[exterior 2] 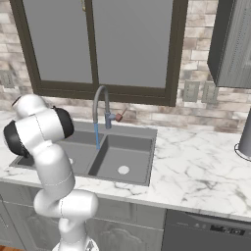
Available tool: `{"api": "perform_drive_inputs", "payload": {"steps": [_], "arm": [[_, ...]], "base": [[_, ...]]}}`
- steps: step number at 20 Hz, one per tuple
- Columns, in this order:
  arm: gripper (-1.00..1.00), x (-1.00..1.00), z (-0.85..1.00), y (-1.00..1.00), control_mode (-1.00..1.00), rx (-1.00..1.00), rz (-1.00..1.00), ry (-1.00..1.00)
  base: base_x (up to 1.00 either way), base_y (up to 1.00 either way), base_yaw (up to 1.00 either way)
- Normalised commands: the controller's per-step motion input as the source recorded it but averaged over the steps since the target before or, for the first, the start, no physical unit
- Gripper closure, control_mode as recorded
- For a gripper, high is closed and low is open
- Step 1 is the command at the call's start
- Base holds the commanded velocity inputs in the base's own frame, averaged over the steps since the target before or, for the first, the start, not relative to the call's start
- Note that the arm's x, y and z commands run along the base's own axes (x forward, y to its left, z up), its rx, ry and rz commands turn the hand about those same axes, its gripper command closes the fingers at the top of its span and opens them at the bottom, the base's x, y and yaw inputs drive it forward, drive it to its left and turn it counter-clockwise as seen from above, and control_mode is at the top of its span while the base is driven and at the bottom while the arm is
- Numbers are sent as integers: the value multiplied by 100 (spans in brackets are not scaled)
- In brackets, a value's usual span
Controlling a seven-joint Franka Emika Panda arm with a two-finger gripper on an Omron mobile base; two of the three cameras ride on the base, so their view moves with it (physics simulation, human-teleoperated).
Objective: Soak the sponge with water for a few seconds and then drop it inside the sink.
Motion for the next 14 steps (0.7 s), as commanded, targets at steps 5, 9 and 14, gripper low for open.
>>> {"api": "perform_drive_inputs", "payload": {"steps": [5, 9, 14], "arm": [[100, 6, 0, 33, -100, 20, 10, -6], [100, 16, 0, 5, -100, 9, 21, 0], [100, 23, 1, -13, -100, 2, 27, 0]], "base": [[0, 0, 0], [0, 0, 0], [0, 0, 0]]}}
